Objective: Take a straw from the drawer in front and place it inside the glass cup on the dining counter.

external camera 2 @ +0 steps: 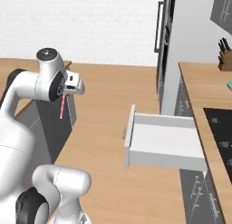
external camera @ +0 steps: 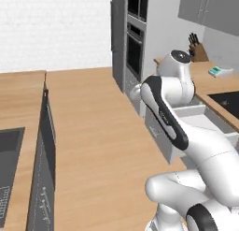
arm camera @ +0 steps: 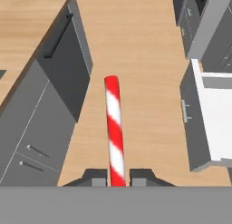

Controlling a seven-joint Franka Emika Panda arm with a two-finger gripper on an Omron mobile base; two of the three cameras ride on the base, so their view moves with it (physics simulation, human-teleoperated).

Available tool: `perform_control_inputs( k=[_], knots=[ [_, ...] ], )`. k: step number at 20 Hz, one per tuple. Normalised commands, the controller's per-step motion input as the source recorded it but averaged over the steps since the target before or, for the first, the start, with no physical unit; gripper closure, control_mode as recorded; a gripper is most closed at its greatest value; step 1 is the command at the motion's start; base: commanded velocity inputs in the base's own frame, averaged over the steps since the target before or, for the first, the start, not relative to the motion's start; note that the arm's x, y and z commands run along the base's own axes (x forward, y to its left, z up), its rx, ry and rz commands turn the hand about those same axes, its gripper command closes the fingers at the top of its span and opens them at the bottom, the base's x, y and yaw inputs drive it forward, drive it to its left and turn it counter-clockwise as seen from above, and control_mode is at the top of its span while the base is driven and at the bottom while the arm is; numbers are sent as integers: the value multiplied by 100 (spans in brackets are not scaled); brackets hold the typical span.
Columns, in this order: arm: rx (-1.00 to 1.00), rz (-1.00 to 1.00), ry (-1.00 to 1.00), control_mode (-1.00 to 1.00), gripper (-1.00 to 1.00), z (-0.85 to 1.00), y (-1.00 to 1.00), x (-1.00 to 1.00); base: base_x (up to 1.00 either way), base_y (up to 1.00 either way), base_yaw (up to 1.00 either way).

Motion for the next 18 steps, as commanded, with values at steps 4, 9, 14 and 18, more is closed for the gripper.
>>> perform_control_inputs(
  k=[4, 9, 14, 18],
  knots=[
    [0, 0, 0, 100, 100, 0, 0, 0, 88, 46, 8],
    [0, 0, 0, 100, 100, 0, 0, 0, 100, 43, -3],
    [0, 0, 0, 100, 100, 0, 0, 0, 100, 43, -9],
    [0, 0, 0, 100, 100, 0, 0, 0, 100, 28, -10]
  ],
)
